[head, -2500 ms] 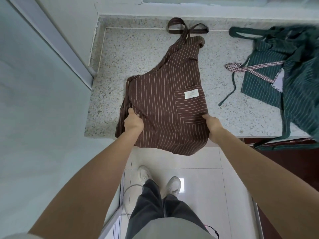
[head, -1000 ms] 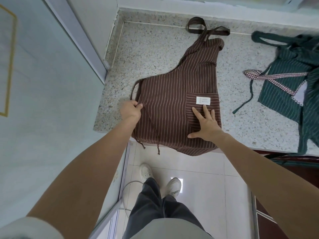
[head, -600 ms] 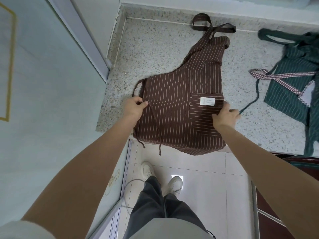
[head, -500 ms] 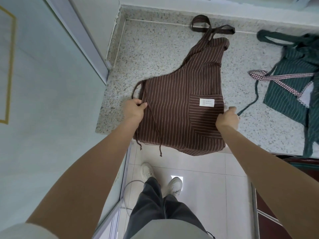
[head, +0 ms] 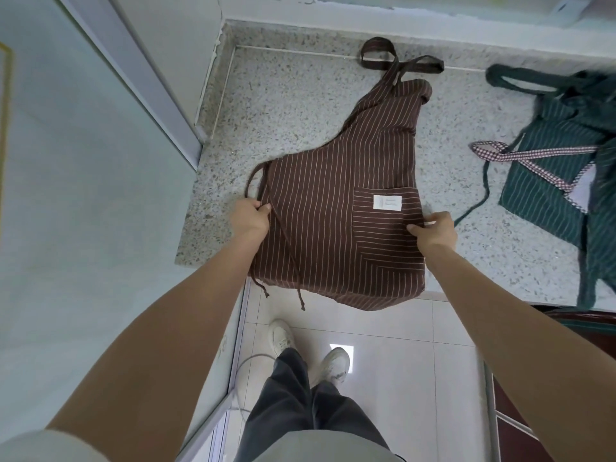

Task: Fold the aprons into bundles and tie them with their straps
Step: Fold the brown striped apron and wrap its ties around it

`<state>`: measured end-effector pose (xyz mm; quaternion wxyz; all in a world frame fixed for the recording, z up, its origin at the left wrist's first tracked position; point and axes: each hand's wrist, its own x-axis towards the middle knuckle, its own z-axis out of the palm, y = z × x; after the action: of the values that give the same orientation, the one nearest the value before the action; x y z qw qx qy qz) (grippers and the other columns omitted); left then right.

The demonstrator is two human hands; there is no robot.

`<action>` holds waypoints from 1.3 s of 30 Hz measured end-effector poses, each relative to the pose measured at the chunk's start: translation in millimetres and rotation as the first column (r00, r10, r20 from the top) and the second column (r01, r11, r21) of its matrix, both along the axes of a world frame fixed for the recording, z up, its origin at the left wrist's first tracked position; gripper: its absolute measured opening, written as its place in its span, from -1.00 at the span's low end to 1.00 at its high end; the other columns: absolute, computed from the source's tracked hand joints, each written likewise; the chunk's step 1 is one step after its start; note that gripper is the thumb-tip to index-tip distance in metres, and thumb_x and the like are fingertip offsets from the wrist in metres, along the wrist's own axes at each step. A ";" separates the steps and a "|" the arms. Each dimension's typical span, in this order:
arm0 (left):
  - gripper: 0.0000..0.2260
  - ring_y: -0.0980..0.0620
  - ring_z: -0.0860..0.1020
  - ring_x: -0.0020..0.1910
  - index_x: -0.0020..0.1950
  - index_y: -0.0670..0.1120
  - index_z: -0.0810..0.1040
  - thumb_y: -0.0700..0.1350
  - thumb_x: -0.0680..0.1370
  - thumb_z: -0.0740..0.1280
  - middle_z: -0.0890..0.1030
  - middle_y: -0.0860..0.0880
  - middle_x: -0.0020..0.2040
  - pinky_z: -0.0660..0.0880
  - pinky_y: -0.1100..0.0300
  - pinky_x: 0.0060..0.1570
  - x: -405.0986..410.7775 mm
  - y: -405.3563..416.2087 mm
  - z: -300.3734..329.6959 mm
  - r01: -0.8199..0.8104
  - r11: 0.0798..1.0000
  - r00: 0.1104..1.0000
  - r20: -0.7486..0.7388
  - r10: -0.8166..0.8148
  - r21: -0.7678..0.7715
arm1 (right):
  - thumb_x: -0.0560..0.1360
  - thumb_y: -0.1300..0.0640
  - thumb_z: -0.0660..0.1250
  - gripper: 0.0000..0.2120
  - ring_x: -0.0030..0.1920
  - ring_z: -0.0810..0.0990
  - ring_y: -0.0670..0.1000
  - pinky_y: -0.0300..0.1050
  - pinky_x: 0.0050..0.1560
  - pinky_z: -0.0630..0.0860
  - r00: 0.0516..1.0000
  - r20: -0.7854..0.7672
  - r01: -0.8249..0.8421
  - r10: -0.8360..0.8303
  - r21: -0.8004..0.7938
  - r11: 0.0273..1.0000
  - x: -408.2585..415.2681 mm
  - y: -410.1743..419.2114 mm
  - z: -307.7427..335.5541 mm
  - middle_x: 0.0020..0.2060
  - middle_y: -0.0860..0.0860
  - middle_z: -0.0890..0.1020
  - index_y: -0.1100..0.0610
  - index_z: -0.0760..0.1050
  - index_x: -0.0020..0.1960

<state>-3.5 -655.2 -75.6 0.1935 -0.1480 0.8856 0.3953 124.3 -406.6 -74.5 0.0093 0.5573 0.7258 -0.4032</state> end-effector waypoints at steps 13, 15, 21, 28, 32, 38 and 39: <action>-0.40 -0.23 0.23 0.39 0.46 -0.18 0.14 -0.26 0.48 0.32 0.23 -0.27 0.40 0.25 -0.09 0.36 -12.6 13.5 1.7 0.153 0.911 0.984 -0.025 -0.176 -0.382 | 0.42 0.29 0.42 -0.34 0.33 0.24 0.18 0.02 0.19 0.40 0.864 0.270 -0.496 0.425 0.307 0.813 -26.1 -13.7 3.4 0.31 0.19 0.27 0.11 0.21 0.42; -0.40 -0.18 0.22 0.39 0.43 -0.13 0.21 -0.32 0.44 0.33 0.24 -0.22 0.40 0.23 -0.05 0.38 -11.0 21.6 6.4 0.274 0.847 0.898 -0.194 -0.394 -0.456 | 0.45 0.21 0.41 -0.35 0.37 0.21 0.16 0.03 0.30 0.34 0.801 0.260 -0.596 0.540 0.261 0.759 -34.8 -20.0 2.3 0.35 0.15 0.24 0.09 0.20 0.45; -0.60 -0.11 0.32 0.33 0.40 -0.07 0.30 -0.15 0.56 0.21 0.36 -0.11 0.35 0.26 -0.04 0.29 -26.5 44.1 6.9 0.667 0.543 0.635 0.009 -0.772 -0.510 | 0.49 0.11 0.38 -0.40 0.40 0.20 0.15 0.05 0.35 0.29 0.771 0.258 -0.627 0.582 0.155 0.763 -50.6 -23.1 4.2 0.39 0.13 0.23 0.10 0.23 0.46; -0.66 -0.13 0.34 0.31 0.37 -0.14 0.35 -0.15 0.59 0.15 0.36 -0.15 0.33 0.30 -0.02 0.28 -65.4 95.0 21.7 0.682 0.512 0.571 -0.058 -0.819 -0.522 | 0.54 0.07 0.30 -0.49 0.32 0.42 0.15 -0.02 0.30 0.37 0.910 -0.010 -0.414 0.414 0.017 0.910 -87.0 21.0 20.5 0.36 0.17 0.39 0.13 0.26 0.44; -0.71 -0.13 0.43 0.19 0.29 -0.19 0.43 -0.20 0.62 0.07 0.45 -0.16 0.22 0.41 -0.01 0.17 -100.0 145.9 31.8 0.695 0.601 0.567 -0.214 -0.796 -0.394 | 0.57 0.05 0.24 -0.57 0.24 0.47 0.11 0.05 0.30 0.41 0.976 -0.156 -0.174 0.153 -0.131 0.976 -120.8 64.1 29.0 0.30 0.11 0.46 0.11 0.31 0.41; -0.73 -0.08 0.49 -0.04 -0.16 -0.14 0.46 -0.24 0.63 0.02 0.48 -0.05 -0.18 0.43 0.12 -0.02 -149.9 220.2 28.3 0.721 0.663 0.667 -0.055 -0.743 -0.201 | 0.61 0.04 0.17 -0.53 0.05 0.52 0.08 -0.03 0.04 0.51 0.980 -0.199 -0.085 0.019 -0.328 0.941 -179.8 131.6 28.8 0.19 0.13 0.47 0.05 0.18 0.48; -0.72 -0.08 0.47 -0.06 -0.21 -0.13 0.42 -0.20 0.64 0.02 0.44 -0.02 -0.22 0.40 0.14 -0.06 -155.3 228.2 26.1 0.718 0.672 0.684 0.003 -0.730 -0.184 | 0.61 0.01 0.17 -0.52 0.00 0.52 0.07 -0.03 -0.02 0.51 0.982 -0.186 -0.086 0.017 -0.371 0.925 -189.0 138.5 27.6 0.13 0.11 0.49 0.04 0.17 0.48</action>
<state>-158.8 -427.1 -49.6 0.2896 0.2131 0.9082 0.2141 -64.7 -268.2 -46.9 0.0616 0.4871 0.6472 -0.5831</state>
